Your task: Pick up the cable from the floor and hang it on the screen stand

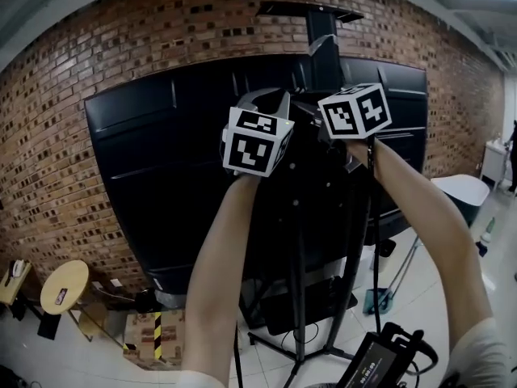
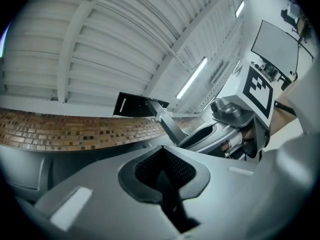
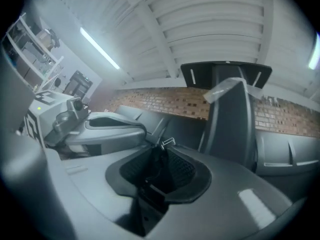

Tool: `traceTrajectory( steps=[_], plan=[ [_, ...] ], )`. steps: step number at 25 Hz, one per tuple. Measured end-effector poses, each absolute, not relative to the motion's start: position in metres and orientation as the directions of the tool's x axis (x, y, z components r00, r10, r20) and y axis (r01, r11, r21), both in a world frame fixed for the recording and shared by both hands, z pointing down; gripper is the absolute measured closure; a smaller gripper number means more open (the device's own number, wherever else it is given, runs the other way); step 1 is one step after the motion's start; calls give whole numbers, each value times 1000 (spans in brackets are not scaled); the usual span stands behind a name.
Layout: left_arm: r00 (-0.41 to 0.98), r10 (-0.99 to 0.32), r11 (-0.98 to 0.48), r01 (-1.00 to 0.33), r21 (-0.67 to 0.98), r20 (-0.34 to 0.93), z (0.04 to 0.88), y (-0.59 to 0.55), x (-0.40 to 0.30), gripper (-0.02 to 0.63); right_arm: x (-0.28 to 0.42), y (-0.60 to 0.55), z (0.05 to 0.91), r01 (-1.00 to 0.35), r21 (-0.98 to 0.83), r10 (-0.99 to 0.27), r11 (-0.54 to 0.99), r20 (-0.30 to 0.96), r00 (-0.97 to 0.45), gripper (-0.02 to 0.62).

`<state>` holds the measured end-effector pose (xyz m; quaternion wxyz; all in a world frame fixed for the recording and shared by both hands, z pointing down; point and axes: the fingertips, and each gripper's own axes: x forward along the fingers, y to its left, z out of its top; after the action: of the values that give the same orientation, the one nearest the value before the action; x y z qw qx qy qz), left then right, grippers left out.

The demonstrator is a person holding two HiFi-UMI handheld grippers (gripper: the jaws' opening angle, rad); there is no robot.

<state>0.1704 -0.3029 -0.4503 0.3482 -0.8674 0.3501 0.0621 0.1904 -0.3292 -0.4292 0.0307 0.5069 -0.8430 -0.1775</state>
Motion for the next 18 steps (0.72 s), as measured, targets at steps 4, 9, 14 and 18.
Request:
traceTrajectory(
  steps=[4,9,14,18],
  plan=[
    [743,-588,-501,-644,-578,-319,-444,-311,184,588,222,-330,-427,-880,338,-875,333,-236,-422,501],
    [748,-596,-517,-635,-574,-291,-423,-319,195,588,238,-322,-397,-899,340,-862,274,-329,-387,502],
    [746,-598,-514,-638,-574,-293,-424,-304,197,588,250,-271,-380,-915,273,-765,296,-506,-398,503],
    [742,-556,-498,-658,-565,-373,-425,-260,188,588,250,-235,-334,-905,226,-707,361,-566,-424,505]
  ],
)
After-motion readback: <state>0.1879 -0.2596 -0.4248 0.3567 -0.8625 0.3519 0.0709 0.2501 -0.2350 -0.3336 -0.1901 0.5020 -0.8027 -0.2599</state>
